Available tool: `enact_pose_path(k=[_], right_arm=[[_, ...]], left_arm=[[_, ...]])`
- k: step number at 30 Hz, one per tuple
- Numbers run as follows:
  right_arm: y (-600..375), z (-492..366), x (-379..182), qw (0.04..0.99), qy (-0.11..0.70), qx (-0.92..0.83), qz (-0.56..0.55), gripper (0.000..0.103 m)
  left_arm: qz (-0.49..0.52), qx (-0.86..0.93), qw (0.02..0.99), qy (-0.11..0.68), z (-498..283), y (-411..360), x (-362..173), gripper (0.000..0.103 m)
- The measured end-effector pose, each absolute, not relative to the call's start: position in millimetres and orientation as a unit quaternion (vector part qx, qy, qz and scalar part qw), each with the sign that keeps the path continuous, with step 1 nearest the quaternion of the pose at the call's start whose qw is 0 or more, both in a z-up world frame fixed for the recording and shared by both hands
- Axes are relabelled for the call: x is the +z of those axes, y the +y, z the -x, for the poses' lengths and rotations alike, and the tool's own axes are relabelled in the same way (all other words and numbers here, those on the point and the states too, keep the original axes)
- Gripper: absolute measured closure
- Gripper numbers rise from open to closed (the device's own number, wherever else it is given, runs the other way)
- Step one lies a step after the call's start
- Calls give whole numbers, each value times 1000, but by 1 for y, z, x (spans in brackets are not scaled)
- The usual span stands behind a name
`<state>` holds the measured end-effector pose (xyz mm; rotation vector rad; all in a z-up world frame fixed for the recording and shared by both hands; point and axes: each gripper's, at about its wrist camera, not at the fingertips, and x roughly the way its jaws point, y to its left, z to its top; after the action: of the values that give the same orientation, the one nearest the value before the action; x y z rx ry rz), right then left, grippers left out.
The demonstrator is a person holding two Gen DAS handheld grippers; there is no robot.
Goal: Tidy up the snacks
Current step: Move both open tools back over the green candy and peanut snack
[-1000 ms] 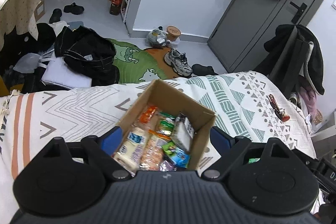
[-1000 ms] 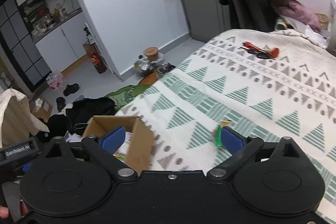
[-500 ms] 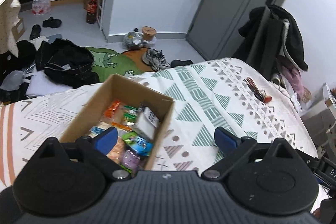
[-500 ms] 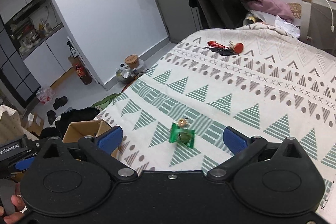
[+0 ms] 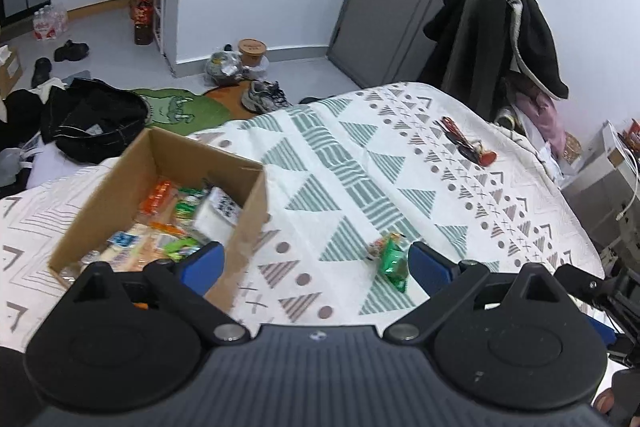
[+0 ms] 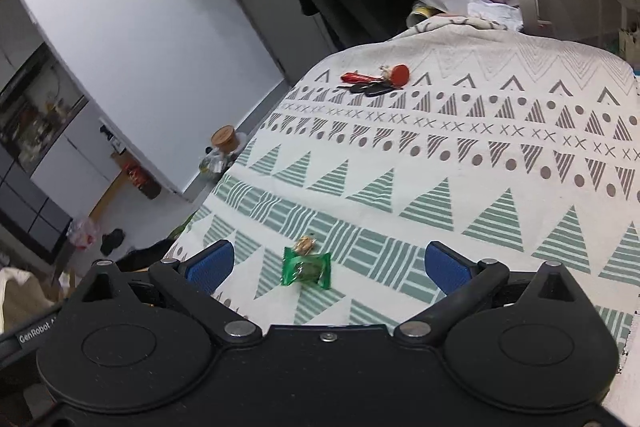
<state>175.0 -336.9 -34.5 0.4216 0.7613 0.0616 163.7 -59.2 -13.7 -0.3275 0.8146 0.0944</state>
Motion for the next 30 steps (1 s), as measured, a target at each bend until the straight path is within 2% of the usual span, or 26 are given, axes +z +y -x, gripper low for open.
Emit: enact_pose_path(k=[7, 11, 19, 21, 30], right_arm=[[-348, -191, -47, 893, 382, 29, -236, 3], [-346, -207, -61, 881, 401, 35, -249, 8], [-322, -240, -92, 864, 440, 63, -238, 13], [-318, -248, -101, 857, 453, 66, -237, 17], [-299, -272, -117, 848, 478, 64, -217, 21]], left_arm=[[164, 24, 902, 399, -182, -84, -27, 8], [170, 23, 902, 395, -192, -91, -38, 10], [172, 18, 890, 421, -221, -90, -67, 30], [174, 17, 889, 424, -227, -88, -74, 32], [194, 18, 879, 435, -255, -79, -103, 43]])
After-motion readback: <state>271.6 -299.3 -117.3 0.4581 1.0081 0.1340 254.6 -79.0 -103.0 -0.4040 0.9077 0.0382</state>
